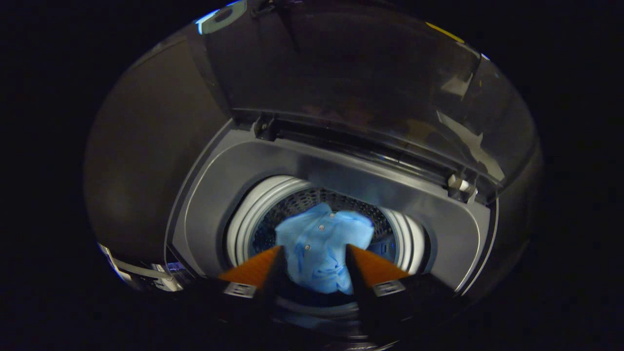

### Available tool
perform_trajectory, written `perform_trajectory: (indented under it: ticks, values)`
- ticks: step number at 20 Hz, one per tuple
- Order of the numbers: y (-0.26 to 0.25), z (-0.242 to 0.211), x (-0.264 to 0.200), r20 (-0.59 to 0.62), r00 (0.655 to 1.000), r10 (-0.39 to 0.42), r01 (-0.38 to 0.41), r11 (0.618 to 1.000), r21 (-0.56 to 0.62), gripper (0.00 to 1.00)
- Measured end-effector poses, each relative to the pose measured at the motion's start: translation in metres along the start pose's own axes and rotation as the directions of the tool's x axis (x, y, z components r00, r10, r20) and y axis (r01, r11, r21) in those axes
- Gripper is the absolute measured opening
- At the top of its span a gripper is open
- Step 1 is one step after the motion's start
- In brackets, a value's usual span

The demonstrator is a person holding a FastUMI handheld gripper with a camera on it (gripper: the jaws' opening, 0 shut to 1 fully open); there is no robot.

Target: Put the clothes into the washing machine and then close the washing machine lid.

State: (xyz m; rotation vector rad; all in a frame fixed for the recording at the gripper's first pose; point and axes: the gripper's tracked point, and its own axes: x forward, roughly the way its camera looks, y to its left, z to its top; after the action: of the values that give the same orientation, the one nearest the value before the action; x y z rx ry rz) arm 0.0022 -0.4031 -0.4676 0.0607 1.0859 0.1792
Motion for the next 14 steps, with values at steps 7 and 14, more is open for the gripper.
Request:
perform_trajectory:
  ticks: [7, 14]
  values:
    - [-0.001, 0.001, -0.012, 0.014, 1.000, -0.016, 0.017, 1.000, -0.018, 0.99]
    - [0.005, 0.009, -0.024, 0.043, 0.999, -0.018, 0.018, 1.000, -0.004, 0.99]
